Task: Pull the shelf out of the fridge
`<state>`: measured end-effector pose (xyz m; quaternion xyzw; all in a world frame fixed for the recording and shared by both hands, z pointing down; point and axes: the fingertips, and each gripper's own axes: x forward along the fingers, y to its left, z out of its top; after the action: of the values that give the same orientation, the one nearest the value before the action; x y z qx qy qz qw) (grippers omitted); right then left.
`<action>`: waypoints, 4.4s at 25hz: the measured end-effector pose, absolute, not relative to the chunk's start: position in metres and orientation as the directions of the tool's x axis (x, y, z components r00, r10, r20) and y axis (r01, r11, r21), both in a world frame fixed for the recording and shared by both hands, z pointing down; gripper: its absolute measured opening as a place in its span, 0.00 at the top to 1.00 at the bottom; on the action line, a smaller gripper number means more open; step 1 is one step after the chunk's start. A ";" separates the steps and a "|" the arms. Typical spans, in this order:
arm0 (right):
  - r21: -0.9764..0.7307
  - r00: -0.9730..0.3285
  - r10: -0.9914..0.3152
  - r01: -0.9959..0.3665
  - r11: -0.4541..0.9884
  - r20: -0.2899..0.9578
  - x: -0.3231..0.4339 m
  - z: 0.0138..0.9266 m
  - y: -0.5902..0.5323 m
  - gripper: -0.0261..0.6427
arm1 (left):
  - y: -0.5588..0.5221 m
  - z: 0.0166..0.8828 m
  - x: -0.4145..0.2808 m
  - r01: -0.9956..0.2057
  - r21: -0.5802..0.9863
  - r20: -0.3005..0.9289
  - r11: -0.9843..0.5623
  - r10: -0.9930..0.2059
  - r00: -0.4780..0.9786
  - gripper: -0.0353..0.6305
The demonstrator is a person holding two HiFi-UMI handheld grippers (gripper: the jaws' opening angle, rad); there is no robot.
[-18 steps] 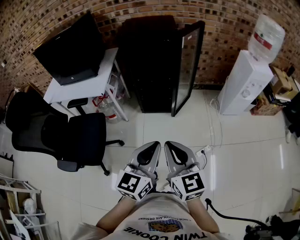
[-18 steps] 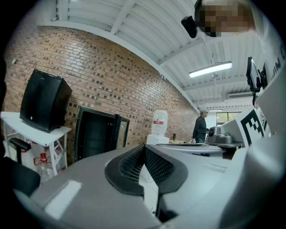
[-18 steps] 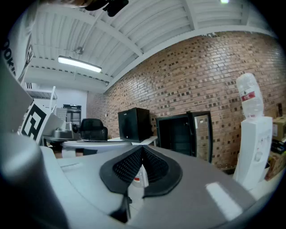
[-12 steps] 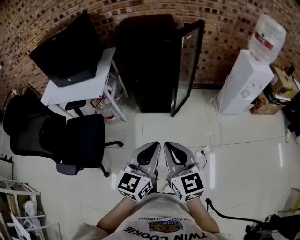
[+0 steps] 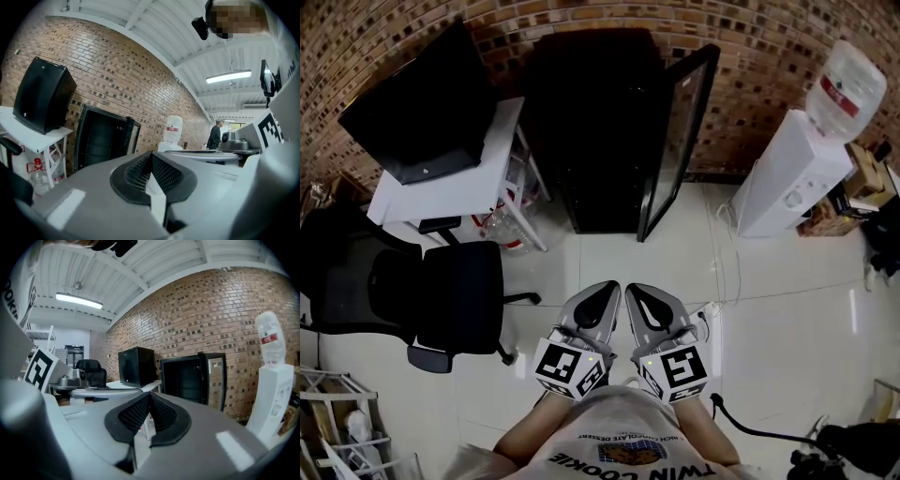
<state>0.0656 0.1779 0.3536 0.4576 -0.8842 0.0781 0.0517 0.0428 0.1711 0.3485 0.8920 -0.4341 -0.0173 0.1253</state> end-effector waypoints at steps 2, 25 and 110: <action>-0.091 -0.567 -0.806 -0.823 0.560 0.167 0.062 0.352 0.158 0.95 | 0.152 0.348 0.038 -0.765 0.242 0.077 -0.597 -0.774 0.629 0.95; -0.002 -0.490 -0.846 -0.865 0.501 0.209 -0.005 0.329 0.026 0.95 | 0.013 0.334 -0.022 -0.688 0.298 0.031 -0.662 -0.714 0.700 0.95; 0.043 -0.534 -0.640 -0.748 0.662 0.552 0.075 0.441 -0.211 0.95 | -0.418 0.667 -0.020 -0.132 0.982 -0.085 -0.132 -0.944 0.318 0.77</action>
<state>0.0745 -0.2105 0.4408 0.3989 -0.8702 0.0999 0.2716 -0.0203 -0.4181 0.6668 0.6359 -0.4231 -0.4023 0.5048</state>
